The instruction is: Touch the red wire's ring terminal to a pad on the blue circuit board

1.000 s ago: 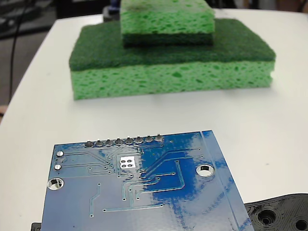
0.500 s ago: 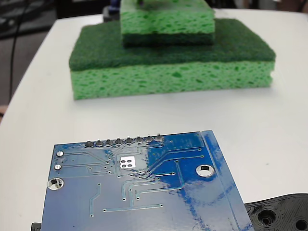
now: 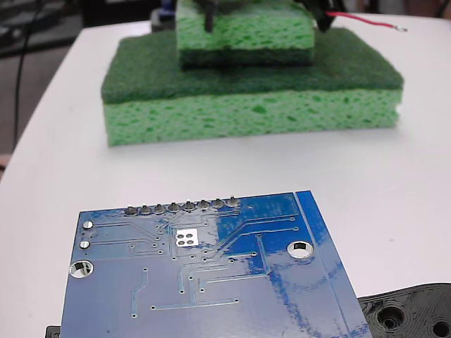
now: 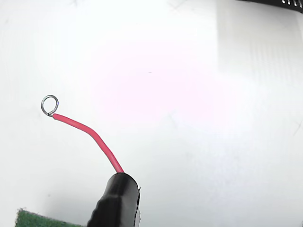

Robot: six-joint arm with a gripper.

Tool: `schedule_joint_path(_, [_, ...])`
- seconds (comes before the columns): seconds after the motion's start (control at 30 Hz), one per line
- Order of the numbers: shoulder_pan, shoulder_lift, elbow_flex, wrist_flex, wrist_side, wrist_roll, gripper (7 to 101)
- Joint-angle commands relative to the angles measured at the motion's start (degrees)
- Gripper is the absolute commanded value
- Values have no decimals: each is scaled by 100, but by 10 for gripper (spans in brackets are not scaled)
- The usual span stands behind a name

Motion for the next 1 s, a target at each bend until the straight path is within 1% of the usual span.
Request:
schedule_joint_path(0.03, [0, 9, -26, -18, 70, 35, 1003])
schedule_joint_path(1.0, [-62, 9, -26, -35, 290, 141, 1003])
